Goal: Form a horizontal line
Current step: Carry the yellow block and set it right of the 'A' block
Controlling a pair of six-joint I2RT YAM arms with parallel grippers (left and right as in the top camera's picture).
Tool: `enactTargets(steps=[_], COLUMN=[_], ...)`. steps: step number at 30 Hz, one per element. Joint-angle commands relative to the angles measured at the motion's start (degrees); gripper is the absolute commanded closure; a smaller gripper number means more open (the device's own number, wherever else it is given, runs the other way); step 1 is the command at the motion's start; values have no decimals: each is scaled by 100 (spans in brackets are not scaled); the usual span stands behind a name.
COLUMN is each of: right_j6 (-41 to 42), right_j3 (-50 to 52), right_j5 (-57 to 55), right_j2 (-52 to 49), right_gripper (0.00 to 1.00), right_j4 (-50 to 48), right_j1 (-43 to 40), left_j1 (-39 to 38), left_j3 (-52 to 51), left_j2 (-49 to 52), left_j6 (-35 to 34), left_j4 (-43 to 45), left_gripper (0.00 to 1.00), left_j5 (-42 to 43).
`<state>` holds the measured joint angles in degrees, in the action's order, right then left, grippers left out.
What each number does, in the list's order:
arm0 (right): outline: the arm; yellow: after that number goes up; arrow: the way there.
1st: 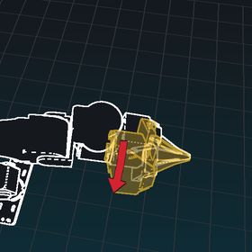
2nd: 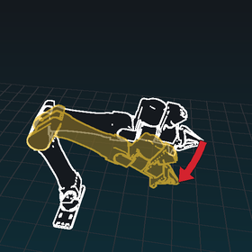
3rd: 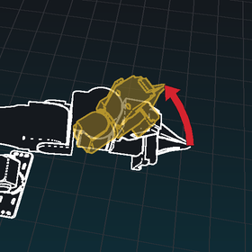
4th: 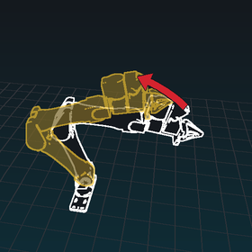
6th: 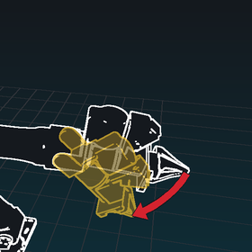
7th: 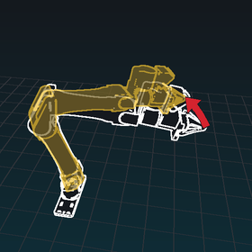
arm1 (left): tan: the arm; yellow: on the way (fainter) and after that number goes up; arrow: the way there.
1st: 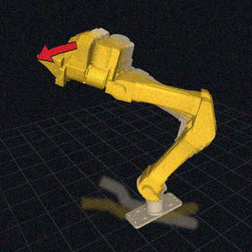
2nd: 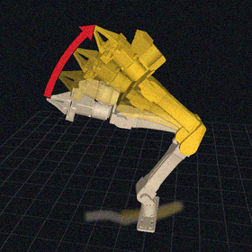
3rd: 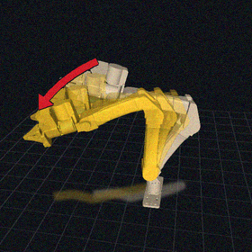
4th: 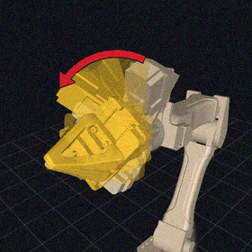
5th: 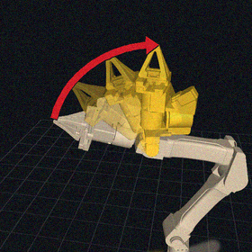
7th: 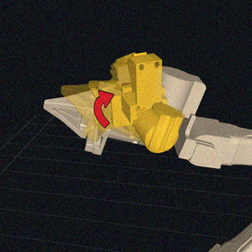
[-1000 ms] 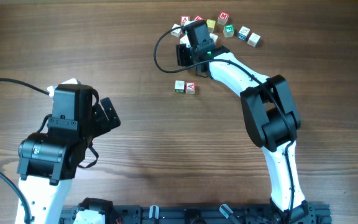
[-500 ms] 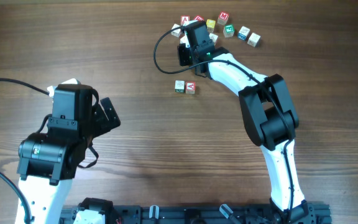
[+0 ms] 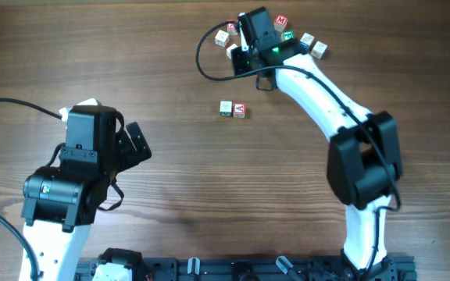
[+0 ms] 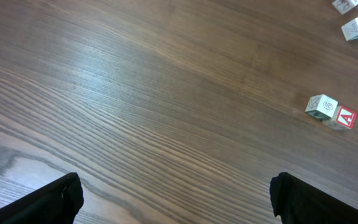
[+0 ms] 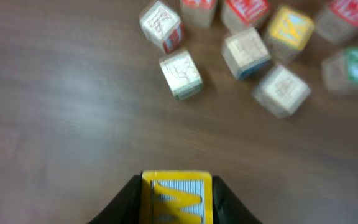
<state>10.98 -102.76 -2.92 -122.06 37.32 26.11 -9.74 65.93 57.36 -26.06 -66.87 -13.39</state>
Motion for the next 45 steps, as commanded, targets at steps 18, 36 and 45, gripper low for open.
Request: enactTargets(steps=[18, 36, 45], right_j6=[1106, 1403, 1390], right_j3=[1779, 1523, 2586], right_j5=[315, -713, -468], right_j2=[57, 997, 986], right_gripper=[54, 34, 31], right_j4=[-87, 195, -201], right_j1=[-122, -435, -627], left_j1=[26, 26, 26], left_j3=[-4, -4, -4], left_j2=[-20, -20, -20], left_j6=[-55, -55, -55], left_j4=[13, 13, 13], left_gripper=[0, 0, 0], left_j5=[33, 33, 33])
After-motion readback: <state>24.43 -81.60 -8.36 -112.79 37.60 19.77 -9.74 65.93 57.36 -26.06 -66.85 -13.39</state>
